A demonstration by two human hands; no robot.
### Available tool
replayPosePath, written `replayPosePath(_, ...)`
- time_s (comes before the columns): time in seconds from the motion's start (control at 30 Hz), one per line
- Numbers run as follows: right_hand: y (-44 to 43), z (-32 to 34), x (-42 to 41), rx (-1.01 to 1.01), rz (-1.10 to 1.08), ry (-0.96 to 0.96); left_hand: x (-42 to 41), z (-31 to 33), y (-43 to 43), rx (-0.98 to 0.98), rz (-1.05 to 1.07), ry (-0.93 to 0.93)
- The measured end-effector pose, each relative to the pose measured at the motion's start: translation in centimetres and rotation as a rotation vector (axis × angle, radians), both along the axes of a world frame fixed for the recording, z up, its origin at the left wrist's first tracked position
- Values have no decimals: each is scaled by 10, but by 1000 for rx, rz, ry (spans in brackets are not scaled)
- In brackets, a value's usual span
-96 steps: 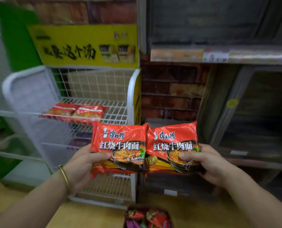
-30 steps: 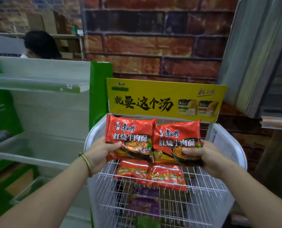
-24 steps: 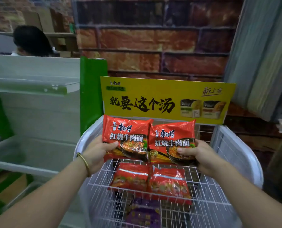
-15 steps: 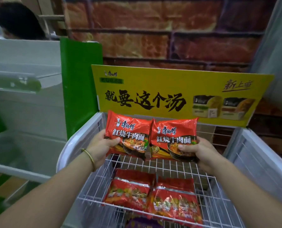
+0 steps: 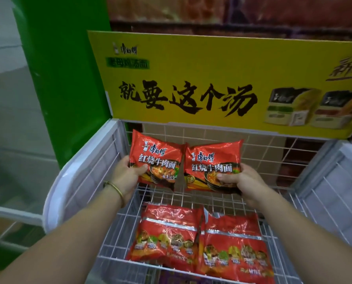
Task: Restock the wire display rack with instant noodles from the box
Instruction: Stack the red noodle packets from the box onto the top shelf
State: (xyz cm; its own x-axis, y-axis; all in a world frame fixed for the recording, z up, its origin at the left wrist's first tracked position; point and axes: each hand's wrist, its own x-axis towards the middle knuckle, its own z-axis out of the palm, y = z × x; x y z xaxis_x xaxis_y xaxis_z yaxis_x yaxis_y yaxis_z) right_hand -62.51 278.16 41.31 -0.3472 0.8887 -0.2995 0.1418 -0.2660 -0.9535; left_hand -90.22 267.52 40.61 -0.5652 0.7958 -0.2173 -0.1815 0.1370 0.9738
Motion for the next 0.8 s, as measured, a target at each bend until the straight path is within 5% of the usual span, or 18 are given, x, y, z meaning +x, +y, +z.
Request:
replayPosePath(0.43,4,-35,-23,9,-78,-75,-15,-42,16,-54,44,-20)
replayPosePath(0.8,6,-53,-29,255,-102,-651,-22,-53,17,-216,152,388)
